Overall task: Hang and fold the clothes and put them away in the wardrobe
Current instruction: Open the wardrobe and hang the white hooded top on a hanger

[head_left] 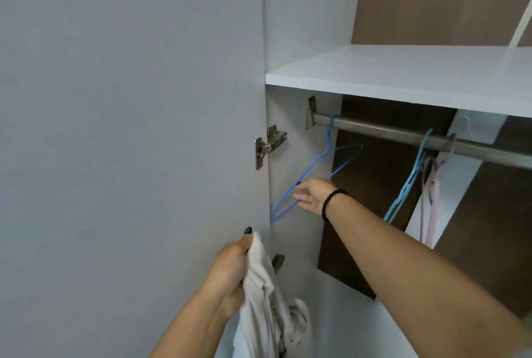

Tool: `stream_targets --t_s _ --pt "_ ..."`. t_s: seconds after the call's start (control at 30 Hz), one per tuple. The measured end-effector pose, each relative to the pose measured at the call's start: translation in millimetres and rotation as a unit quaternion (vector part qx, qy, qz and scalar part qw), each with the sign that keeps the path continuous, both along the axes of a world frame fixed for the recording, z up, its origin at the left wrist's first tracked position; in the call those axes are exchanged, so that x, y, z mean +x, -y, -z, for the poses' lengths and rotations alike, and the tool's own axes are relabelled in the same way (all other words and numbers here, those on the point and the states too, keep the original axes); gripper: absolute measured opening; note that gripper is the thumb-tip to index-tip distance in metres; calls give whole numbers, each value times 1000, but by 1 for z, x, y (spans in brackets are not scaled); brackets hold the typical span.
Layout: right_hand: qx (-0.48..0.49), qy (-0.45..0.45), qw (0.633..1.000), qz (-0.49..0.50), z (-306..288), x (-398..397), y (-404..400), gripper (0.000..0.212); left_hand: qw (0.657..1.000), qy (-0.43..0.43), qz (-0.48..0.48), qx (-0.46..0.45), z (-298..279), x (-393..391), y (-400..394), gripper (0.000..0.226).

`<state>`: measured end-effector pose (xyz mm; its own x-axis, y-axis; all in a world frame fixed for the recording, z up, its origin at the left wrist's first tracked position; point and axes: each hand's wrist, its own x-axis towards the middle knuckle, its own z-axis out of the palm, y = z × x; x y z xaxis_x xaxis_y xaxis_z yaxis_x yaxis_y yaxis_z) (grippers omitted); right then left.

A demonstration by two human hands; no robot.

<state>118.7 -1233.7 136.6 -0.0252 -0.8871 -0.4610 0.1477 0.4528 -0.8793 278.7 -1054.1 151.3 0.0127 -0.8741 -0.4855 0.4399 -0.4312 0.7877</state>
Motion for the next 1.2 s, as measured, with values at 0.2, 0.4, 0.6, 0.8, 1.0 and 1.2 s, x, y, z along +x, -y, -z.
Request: stream_targets --t_s 0.2,0.4,0.6,0.8,1.0,1.2 --pt "-3 9 998 60 2 5 5 23 999 19 26 18 11 7 10 35" --pt "-7 66 996 65 4 17 9 13 998 26 61 10 15 17 22 39" --pt "-63 103 963 240 6 22 17 27 997 44 69 16 27 25 32 39" --pt "-131 -31 927 351 -6 -2 7 22 995 45 88 10 36 17 41 48" --pt "-163 -68 939 294 -29 -13 -82 21 977 111 166 -78 39 -1 39 45" --pt "-168 -140 941 257 -4 -38 -189 27 931 229 177 -222 37 -19 42 23"
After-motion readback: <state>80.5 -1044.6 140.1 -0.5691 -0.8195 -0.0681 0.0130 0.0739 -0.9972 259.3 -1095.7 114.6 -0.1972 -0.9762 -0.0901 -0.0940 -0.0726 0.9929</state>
